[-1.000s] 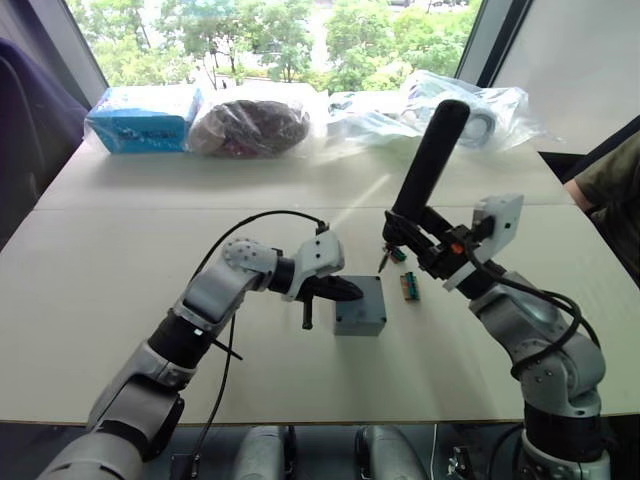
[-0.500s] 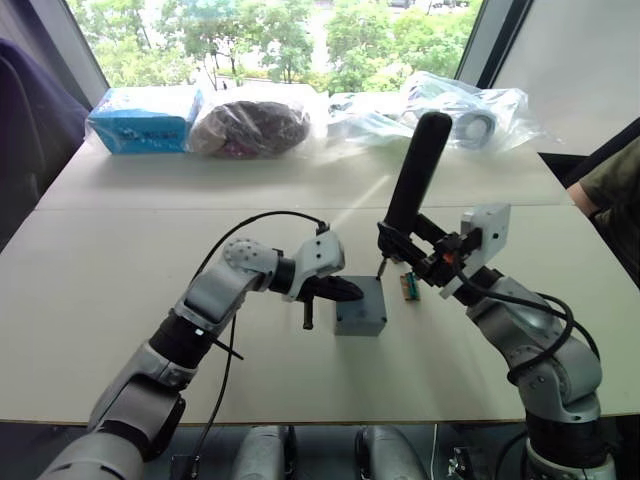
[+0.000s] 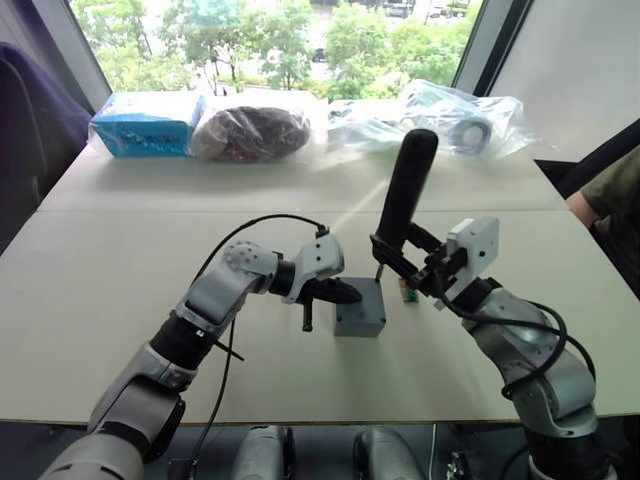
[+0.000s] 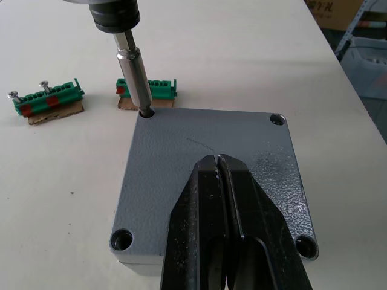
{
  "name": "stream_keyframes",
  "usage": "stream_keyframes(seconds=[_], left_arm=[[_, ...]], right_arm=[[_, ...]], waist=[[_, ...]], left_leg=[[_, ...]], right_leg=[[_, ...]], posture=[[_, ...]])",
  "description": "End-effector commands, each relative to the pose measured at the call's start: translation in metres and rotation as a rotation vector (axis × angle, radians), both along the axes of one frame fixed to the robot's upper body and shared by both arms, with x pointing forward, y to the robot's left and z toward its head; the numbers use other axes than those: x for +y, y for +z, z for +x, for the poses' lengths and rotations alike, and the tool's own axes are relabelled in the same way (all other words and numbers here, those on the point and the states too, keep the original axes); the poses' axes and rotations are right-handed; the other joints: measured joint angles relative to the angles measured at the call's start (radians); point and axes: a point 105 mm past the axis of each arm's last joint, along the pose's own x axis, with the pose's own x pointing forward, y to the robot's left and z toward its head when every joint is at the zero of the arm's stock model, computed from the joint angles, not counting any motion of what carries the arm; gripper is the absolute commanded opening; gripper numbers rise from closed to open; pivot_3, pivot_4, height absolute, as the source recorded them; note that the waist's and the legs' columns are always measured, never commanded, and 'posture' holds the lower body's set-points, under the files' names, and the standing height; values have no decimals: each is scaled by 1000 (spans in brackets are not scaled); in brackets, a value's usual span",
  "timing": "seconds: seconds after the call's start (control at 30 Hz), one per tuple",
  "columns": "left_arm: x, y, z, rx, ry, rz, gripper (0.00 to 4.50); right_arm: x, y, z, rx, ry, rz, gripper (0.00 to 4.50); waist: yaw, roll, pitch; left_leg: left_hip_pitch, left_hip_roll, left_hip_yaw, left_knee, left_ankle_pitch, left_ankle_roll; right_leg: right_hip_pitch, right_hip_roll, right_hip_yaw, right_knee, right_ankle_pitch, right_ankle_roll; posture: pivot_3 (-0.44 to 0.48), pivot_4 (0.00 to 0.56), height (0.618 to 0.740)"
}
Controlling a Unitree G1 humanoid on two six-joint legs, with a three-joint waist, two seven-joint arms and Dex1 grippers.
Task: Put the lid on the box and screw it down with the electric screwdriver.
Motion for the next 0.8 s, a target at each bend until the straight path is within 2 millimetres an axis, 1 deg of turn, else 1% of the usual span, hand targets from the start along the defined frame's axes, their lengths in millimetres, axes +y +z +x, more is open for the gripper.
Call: stream_keyframes(seconds=[0.03,0.33,0.43,0.53,0.8], left_arm=[[0,-6,-3,7,-7,26,0],[0,-7,-4,6,-11,32,0],[0,-7,-4,6,-12,31,0],[0,-7,-4,5,-12,31,0],[1,-7,-5,5,-13,32,0]], right_arm=[[-1,-46,-2,176,-1,-43,1819],[-1,-57,-6,195,14,-89,1819],[-4,-63,-4,228,-15,-82,1819],[-9,-66,1,262,-57,-35,1819],[-10,-72,-1,283,-57,-38,1819]], waist=[[0,-2,-2],[-1,-5,-11],[-1,-6,-11],[-1,-7,-13],[-1,-7,-14]], left_leg=[[1,0,0,0,0,0],[1,0,0,-1,0,0],[1,0,0,-1,0,0],[1,0,-1,-1,0,0],[2,0,-1,-2,-1,0]], right_leg=[[1,0,0,0,0,0],[1,-1,0,0,-2,-3],[1,-1,0,0,-2,-4],[1,-2,0,0,-2,-4],[1,-7,0,0,-4,-7]], posture=[[0,150,740],[0,150,740],[0,150,740],[0,150,740],[0,150,740]])
